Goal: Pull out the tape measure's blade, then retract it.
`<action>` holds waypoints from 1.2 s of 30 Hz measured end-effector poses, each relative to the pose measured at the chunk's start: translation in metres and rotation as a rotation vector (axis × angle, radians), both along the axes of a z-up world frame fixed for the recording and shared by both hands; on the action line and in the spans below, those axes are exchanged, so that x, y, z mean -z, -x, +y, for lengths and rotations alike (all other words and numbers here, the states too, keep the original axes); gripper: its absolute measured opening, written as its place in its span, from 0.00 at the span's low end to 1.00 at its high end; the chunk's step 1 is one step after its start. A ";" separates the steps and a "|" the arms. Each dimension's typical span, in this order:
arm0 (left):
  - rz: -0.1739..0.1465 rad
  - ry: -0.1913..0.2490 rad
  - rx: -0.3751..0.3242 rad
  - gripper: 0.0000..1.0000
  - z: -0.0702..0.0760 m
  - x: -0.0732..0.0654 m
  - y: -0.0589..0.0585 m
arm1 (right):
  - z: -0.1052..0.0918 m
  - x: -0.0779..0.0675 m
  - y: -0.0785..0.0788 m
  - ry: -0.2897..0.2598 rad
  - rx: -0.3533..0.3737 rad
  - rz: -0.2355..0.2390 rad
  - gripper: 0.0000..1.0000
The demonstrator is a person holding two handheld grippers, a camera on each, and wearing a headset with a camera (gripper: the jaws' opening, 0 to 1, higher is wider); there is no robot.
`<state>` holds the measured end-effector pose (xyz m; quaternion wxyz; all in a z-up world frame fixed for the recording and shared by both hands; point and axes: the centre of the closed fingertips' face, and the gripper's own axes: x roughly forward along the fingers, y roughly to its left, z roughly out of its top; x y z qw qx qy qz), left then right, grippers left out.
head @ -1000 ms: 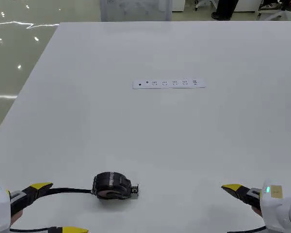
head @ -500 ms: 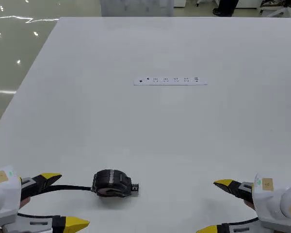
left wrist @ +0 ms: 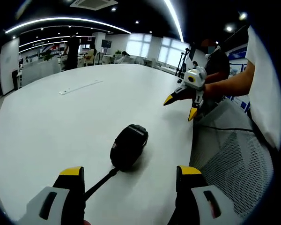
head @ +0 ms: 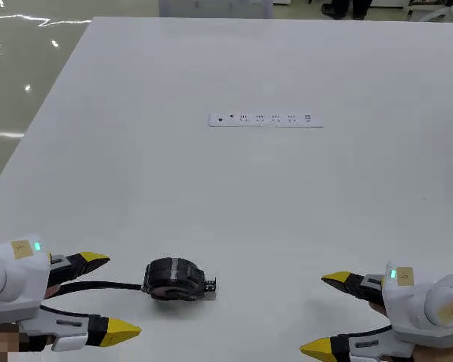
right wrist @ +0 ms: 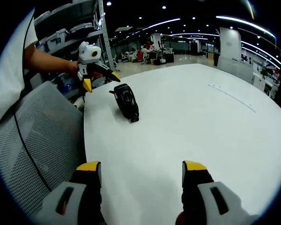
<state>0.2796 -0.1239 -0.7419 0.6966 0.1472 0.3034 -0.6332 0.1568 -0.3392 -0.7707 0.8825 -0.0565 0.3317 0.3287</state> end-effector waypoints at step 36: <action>0.019 -0.046 0.178 0.47 -0.035 0.027 -0.009 | 0.029 0.008 -0.039 -0.029 -0.093 0.007 0.65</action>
